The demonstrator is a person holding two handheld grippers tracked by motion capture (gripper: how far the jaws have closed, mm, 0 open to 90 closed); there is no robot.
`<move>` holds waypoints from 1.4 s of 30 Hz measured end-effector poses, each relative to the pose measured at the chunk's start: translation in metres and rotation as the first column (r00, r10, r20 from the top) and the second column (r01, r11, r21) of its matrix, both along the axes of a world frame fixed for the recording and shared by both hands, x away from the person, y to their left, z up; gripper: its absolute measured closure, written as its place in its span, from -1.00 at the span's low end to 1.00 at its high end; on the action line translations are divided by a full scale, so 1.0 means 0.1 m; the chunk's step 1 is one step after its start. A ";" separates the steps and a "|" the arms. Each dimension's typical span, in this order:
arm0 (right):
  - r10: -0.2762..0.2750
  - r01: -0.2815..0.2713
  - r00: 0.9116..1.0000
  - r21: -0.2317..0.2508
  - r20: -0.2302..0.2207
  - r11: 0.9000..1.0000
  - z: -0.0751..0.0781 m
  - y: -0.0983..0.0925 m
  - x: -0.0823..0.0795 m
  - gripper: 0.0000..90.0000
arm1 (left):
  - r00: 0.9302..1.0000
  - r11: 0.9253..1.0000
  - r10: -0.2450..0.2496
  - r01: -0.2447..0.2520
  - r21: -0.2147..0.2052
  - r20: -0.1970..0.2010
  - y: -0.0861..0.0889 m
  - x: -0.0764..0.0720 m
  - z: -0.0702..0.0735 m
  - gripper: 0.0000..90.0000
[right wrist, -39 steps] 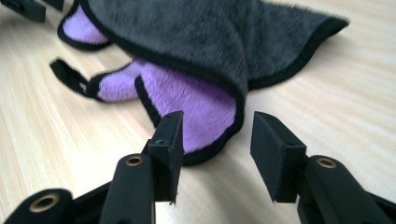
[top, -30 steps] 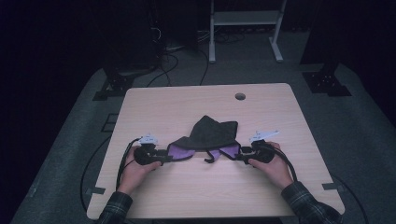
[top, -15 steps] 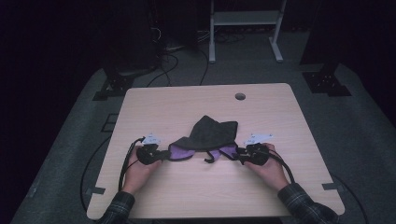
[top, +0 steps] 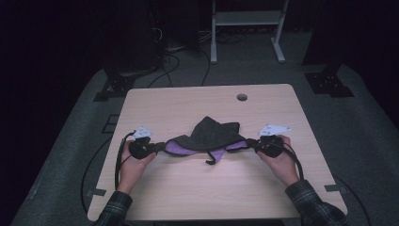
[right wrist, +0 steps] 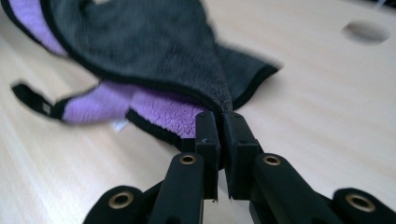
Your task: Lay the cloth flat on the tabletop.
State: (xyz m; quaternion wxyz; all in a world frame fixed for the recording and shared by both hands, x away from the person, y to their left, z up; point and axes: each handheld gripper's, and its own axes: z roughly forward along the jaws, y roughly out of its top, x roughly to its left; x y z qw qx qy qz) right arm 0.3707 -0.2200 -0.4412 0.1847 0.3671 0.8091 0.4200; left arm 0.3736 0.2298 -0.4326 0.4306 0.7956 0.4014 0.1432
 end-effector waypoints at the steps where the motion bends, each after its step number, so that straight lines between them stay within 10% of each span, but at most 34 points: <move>1: -0.007 0.007 1.000 0.008 0.013 1.000 0.06 -0.03 0.01 0.88 | 1.000 1.000 0.000 0.000 -0.008 0.015 0.01 0.01 0.05 0.90; 12: -0.024 0.015 0.989 0.061 0.148 0.998 0.59 -0.21 0.04 0.88 | 0.986 0.994 0.031 -0.013 -0.110 0.164 0.08 0.06 0.60 0.91; 26: -0.048 0.006 0.955 0.143 0.292 0.990 1.22 -0.34 -0.07 0.90 | 0.944 0.980 0.061 0.004 -0.197 0.325 0.11 0.08 1.32 0.92; 33: -0.060 0.013 0.934 0.134 0.353 0.991 1.52 -0.37 -0.05 0.90 | 0.920 0.975 0.076 0.013 -0.222 0.384 0.12 0.14 1.64 0.92; 42: -0.132 0.076 0.912 0.157 0.387 0.985 1.82 -0.41 0.25 0.90 | 0.908 0.970 0.094 0.009 -0.244 0.408 0.02 0.46 1.87 0.92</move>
